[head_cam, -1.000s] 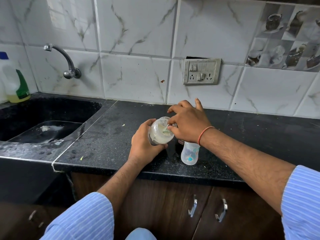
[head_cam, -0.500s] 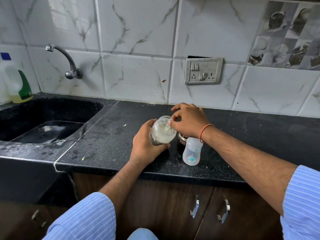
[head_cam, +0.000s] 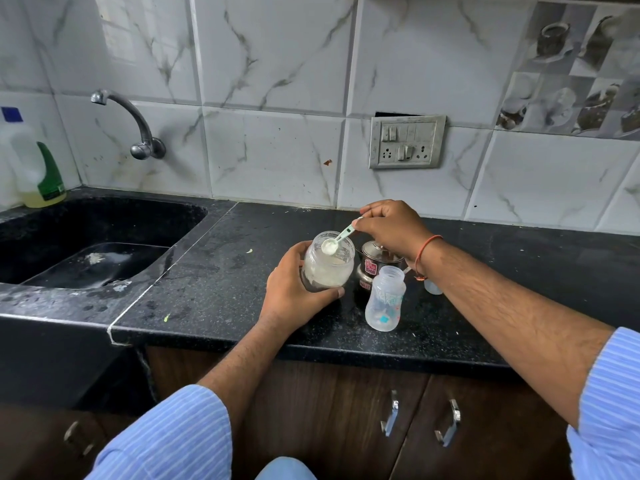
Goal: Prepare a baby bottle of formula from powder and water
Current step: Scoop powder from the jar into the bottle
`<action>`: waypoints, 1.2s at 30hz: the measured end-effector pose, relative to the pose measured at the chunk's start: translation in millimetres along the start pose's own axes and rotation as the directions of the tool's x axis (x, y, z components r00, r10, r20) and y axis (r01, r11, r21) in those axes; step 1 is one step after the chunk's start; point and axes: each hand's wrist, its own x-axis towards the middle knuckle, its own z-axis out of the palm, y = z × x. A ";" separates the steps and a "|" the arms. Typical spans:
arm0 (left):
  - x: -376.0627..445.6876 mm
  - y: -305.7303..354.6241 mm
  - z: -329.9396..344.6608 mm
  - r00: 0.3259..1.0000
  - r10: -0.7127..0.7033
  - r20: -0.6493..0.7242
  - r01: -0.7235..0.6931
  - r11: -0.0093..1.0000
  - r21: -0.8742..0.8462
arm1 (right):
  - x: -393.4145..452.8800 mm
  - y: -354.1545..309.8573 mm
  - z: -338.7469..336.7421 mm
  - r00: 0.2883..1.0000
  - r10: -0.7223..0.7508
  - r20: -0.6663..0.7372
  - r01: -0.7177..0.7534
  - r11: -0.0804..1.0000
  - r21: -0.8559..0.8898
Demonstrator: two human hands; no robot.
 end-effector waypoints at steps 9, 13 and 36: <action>-2.1 2.9 -0.8 1.000 -0.022 0.018 0.022 1.000 -0.008 | -0.2 6.8 -7.2 0.995 0.103 -0.001 -0.101 0.982 0.157; -0.4 0.8 -0.5 0.998 -0.045 0.048 0.044 0.999 0.020 | -2.5 8.1 -13.1 0.991 0.133 0.004 -0.131 0.970 0.205; -35.2 34.0 20.2 0.895 0.444 0.042 -0.446 0.893 0.055 | -47.5 44.1 -83.4 0.985 0.072 -0.159 -0.042 0.983 0.181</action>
